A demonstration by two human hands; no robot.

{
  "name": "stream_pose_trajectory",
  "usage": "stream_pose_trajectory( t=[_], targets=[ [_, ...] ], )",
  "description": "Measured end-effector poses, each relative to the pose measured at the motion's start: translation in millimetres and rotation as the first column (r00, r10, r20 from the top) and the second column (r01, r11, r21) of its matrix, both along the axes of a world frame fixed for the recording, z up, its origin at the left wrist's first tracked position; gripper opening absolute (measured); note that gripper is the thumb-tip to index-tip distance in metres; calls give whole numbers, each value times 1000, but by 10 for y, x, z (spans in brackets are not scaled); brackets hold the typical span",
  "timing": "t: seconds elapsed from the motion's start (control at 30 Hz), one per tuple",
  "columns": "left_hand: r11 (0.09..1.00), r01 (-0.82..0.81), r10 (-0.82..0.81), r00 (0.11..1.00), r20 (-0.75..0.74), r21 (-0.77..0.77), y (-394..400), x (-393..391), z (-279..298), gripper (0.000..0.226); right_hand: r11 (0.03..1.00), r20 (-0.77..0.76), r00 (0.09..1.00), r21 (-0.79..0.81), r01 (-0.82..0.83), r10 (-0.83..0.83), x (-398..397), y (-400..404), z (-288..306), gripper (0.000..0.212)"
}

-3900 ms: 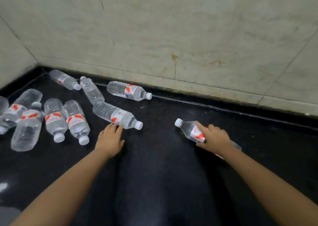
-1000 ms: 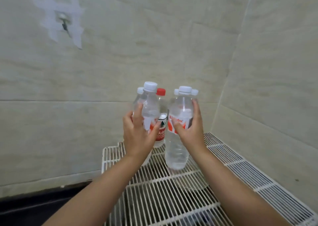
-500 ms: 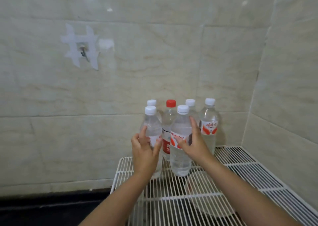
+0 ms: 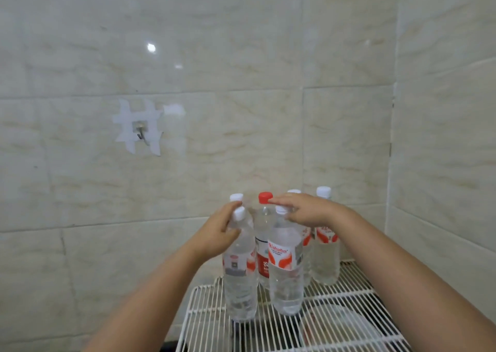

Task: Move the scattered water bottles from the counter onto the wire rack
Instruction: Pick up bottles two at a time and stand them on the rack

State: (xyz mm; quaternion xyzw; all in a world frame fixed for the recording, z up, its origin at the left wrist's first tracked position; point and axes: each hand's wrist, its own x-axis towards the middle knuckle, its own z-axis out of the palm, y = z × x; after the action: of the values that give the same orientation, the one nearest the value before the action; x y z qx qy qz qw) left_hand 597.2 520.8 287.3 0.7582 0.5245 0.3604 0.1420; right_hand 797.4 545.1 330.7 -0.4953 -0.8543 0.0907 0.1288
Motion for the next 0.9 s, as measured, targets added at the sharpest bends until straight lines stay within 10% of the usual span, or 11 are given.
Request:
stream_pose_trajectory(
  t=[0.57,0.9],
  targets=[
    [853,-489,501,866,-19,184,-14,184,67,46,862,-57,916,319,394,-397,-343,-100,-39,52],
    [992,-121,127,957,262,-37,42,-7,46,49,979,-90,987,144,144,-132,-149,-119,-116,48]
  ],
)
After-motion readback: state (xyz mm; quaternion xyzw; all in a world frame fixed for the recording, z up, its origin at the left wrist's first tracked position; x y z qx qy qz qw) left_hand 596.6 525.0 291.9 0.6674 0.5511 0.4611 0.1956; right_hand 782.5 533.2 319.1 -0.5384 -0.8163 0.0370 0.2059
